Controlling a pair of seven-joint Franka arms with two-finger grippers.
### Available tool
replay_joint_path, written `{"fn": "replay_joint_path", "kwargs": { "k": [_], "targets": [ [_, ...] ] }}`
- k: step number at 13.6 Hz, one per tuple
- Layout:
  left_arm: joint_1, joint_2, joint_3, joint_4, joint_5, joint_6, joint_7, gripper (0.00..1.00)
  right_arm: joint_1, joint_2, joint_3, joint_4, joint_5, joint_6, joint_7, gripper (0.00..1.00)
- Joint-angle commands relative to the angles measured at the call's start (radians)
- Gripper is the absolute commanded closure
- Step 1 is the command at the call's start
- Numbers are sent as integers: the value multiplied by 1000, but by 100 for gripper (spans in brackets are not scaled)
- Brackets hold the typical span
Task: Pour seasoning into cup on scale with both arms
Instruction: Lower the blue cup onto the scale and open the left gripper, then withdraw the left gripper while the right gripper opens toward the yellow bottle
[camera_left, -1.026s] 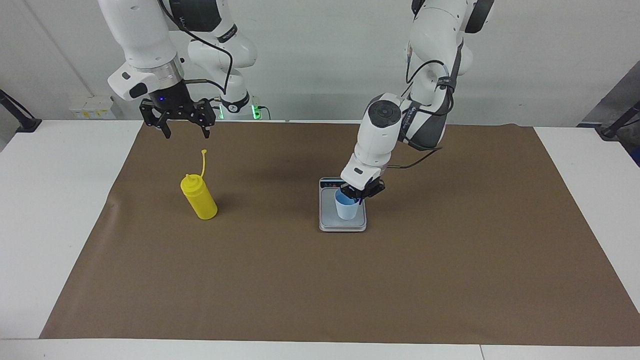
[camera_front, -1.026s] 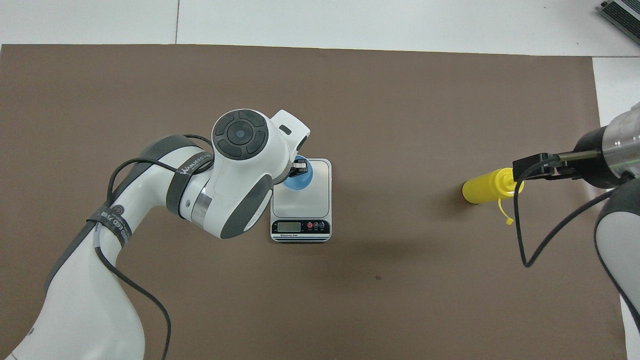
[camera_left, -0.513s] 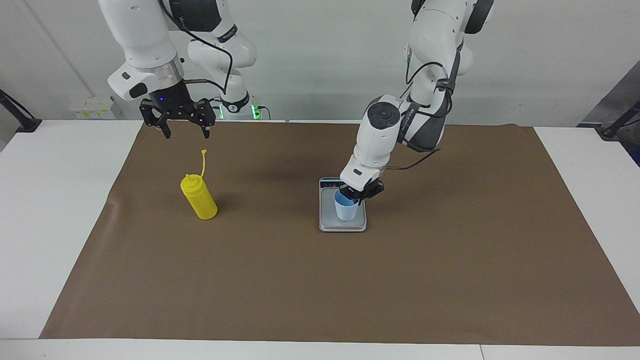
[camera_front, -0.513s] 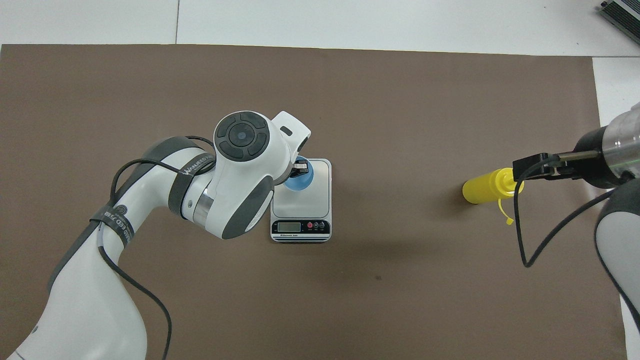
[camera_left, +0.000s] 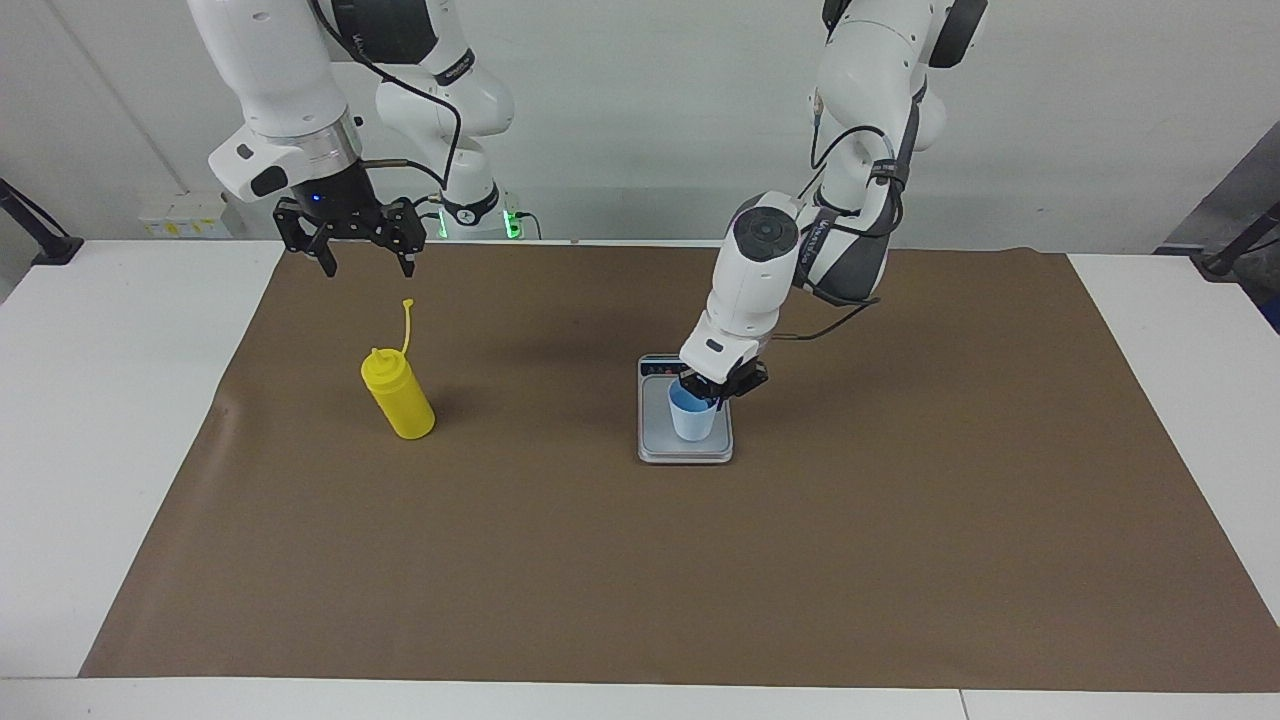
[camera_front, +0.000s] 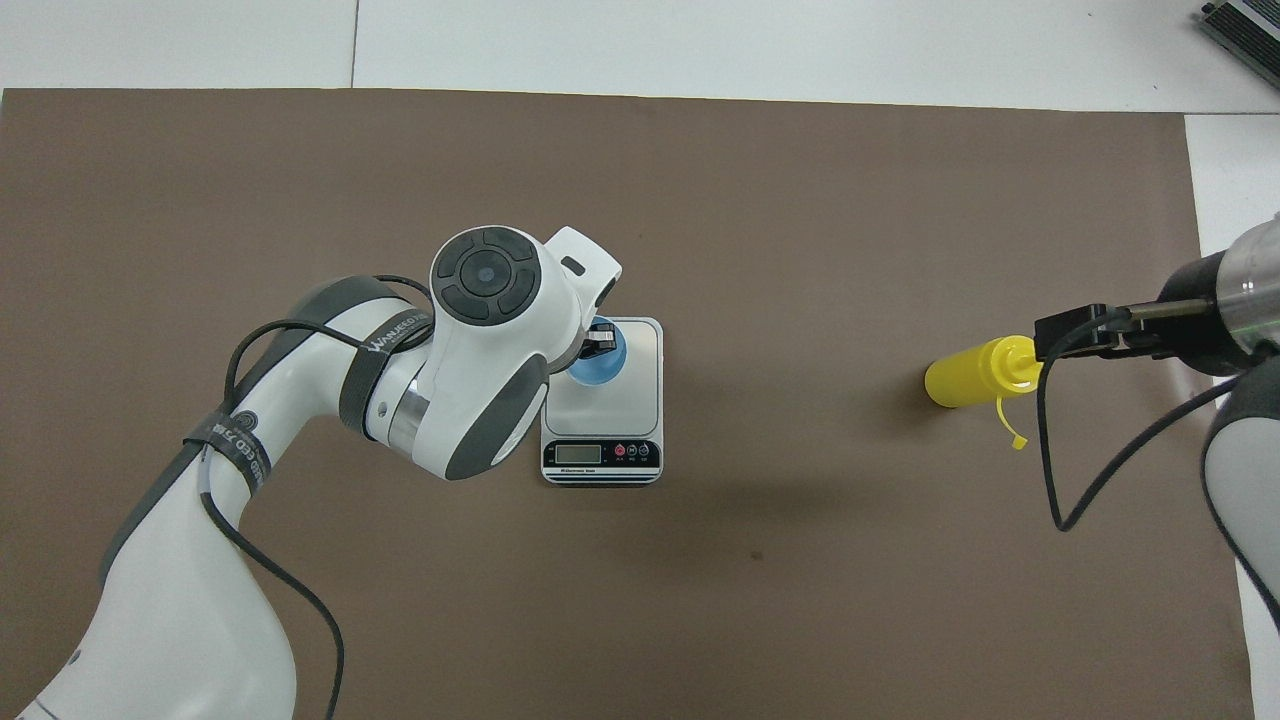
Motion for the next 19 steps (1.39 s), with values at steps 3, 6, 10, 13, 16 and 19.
{"fn": "replay_joint_path", "kwargs": {
  "k": [3, 6, 10, 13, 16, 19],
  "targets": [
    [-13, -2, 10, -22, 23, 48, -11, 0, -13, -21, 5, -27, 24, 13, 14, 0],
    [1, -31, 21, -10, 23, -11, -8, 0, -14, -23, 5, -33, 24, 22, -25, 0],
    [74, -151, 24, -11, 23, -94, 74, 0, -44, -50, 5, -102, 34, 82, -179, 0],
    [135, -207, 24, -14, 23, -165, 195, 0, -99, -87, 3, -202, 124, 165, -350, 0],
    [227, -273, 23, -20, 22, -243, 358, 0, -154, -106, 2, -283, 198, 238, -563, 0],
    [310, -312, 21, -25, 17, -292, 504, 0, -212, -132, 2, -401, 289, 350, -761, 0]
  ]
}}
